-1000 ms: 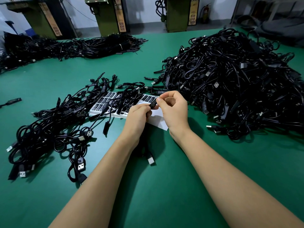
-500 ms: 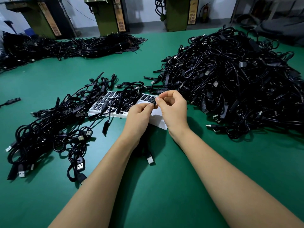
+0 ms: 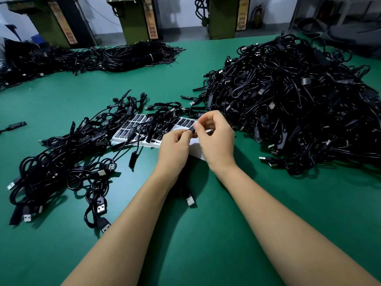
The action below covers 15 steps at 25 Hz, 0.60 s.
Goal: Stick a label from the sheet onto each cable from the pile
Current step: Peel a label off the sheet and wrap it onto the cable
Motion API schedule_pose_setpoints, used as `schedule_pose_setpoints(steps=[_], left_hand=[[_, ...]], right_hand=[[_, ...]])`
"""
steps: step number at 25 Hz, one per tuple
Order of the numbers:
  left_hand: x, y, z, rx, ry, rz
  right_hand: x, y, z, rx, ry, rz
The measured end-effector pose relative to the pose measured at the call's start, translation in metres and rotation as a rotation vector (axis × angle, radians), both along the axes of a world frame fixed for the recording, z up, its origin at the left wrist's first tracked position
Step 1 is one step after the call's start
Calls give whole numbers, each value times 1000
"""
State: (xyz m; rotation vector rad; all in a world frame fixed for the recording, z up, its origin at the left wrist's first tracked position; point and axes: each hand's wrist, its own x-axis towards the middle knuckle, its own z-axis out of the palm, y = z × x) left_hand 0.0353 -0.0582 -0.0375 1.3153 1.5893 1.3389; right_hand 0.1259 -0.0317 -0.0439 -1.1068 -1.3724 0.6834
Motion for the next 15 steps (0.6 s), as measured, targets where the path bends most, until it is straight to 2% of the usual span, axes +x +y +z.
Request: schedule_pose_setpoints(steps=[9, 15], left_hand=[[0, 1, -4, -10, 17, -16], [-2, 4, -8, -44, 123, -7]], right_hand=[[-2, -3, 0, 96, -203, -63], [0, 2, -1, -43, -134, -5]])
